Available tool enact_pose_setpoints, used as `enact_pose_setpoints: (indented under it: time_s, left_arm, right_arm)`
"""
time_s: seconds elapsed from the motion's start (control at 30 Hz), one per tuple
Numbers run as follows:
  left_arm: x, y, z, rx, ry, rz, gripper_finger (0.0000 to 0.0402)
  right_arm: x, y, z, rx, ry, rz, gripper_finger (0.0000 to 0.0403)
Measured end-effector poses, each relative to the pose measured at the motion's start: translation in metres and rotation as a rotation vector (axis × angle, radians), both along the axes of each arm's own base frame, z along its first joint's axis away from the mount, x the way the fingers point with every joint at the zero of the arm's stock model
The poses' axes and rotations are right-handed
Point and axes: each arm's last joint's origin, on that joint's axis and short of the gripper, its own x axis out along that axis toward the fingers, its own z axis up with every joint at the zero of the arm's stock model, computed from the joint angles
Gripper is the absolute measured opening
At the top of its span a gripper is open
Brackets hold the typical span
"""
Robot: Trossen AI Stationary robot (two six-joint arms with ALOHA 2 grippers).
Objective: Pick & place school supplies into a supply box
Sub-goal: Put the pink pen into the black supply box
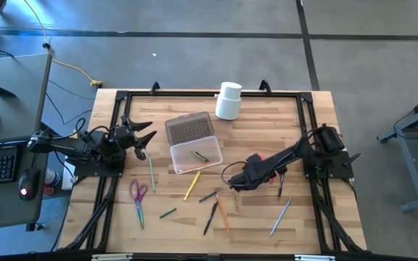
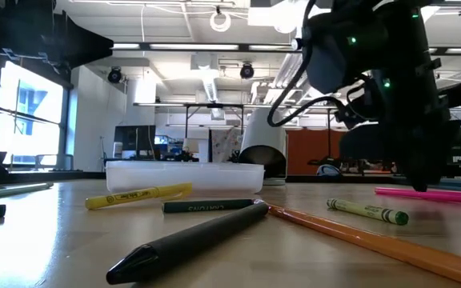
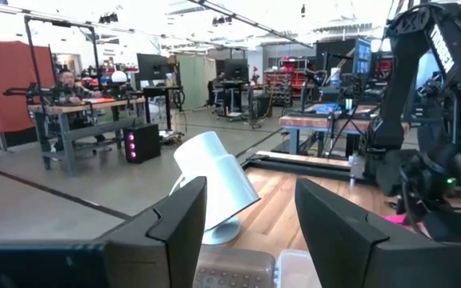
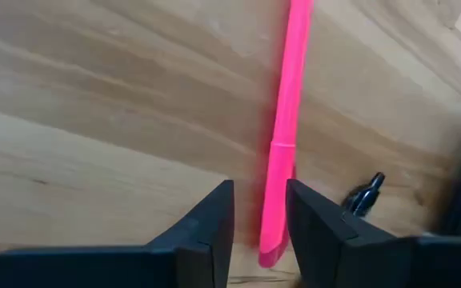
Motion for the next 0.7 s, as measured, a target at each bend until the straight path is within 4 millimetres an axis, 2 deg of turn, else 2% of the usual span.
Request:
enact_pose_setpoints:
  time_s: [0.23, 0.53, 0.7]
  left_arm:
    - [0.000, 0.000, 0.000, 0.000, -0.002, 0.000, 0.0225]
    - [0.000, 0.000, -0.001, 0.001, 0.006, 0.000, 0.0225]
    - [0.000, 0.000, 0.000, 0.000, 0.005, 0.002, 0.0225]
  right_arm:
    - [-0.008, -0.009, 0.008, 0.023, 0.038, -0.002, 0.0097]
    - [-0.021, -0.011, -0.019, 0.146, -0.008, 0.006, 0.0097]
    - [-0.026, -0.016, -0.028, 0.152, -0.030, 0.020, 0.0096]
